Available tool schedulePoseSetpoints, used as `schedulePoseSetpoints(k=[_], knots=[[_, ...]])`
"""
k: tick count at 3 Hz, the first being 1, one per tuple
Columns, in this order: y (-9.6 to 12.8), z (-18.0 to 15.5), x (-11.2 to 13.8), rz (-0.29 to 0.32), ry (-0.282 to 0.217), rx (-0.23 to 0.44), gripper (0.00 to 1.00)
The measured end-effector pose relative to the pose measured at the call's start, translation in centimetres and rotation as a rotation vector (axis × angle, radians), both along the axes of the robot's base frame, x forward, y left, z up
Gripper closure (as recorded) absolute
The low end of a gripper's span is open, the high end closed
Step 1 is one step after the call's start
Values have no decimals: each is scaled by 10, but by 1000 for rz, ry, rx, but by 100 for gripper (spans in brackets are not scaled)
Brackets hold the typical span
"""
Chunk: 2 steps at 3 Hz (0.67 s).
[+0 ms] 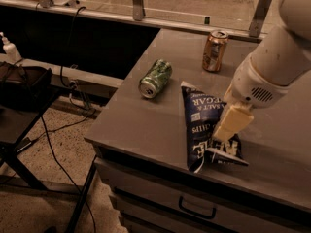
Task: Move blue chip bag near orange can
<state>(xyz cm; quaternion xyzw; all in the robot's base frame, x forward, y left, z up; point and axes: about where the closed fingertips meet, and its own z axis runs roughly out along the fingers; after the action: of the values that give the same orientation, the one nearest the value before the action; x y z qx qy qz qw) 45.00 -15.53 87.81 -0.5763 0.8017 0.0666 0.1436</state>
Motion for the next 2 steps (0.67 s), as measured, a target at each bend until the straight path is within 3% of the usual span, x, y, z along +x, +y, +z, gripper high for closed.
schedulePoseSetpoints(k=[2], knots=[[-57,50,29,-125,-108,15,100]])
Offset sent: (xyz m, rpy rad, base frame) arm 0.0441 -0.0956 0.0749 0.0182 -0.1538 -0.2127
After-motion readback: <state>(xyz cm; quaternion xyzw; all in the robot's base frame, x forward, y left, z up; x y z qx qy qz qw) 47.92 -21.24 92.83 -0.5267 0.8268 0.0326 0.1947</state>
